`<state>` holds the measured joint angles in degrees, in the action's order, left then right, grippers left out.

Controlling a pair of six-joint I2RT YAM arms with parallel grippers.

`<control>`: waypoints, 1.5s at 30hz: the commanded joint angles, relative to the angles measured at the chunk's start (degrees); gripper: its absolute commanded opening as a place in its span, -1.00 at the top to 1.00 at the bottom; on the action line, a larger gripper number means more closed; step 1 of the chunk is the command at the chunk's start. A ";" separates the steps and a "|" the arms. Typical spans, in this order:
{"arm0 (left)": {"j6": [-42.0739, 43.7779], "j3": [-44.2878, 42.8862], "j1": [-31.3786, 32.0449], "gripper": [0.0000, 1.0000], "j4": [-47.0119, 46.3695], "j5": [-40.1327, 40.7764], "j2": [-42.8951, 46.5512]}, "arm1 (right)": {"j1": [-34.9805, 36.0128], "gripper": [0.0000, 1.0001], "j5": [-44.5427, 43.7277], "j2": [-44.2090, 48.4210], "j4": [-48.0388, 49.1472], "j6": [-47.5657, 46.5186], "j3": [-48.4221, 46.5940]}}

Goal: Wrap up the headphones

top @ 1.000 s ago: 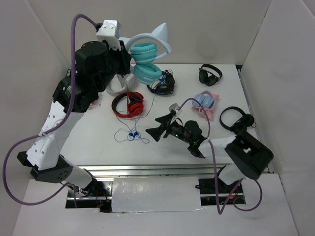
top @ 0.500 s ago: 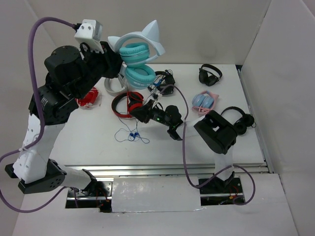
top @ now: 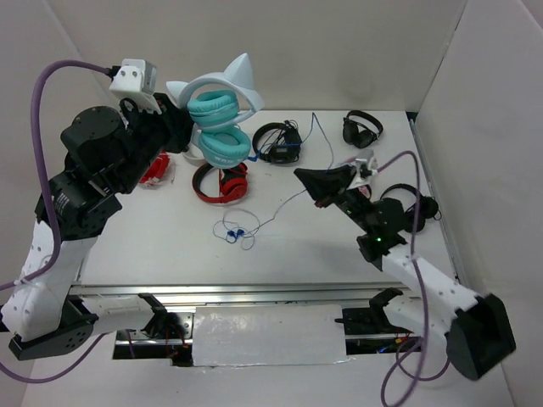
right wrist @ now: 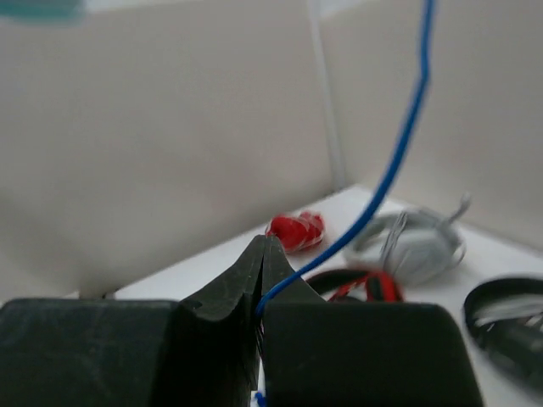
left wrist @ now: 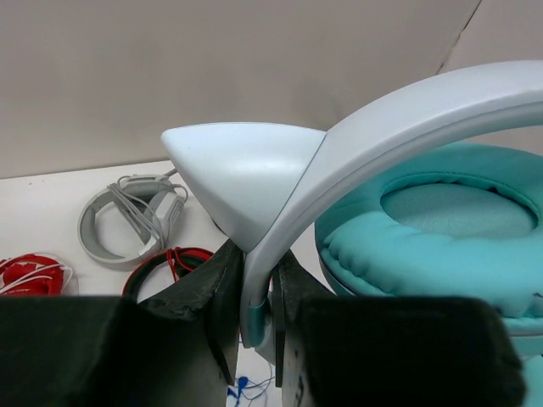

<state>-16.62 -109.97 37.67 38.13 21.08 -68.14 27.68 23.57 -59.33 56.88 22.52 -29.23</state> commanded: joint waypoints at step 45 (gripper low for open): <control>-5.33 48.72 16.30 1.00 -13.09 15.21 -5.95 | -12.22 1.00 4.92 -27.36 -92.21 -21.91 -66.49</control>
<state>-16.82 -57.01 54.28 23.64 30.63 -74.39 13.26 34.98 -93.30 -32.08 2.39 -94.85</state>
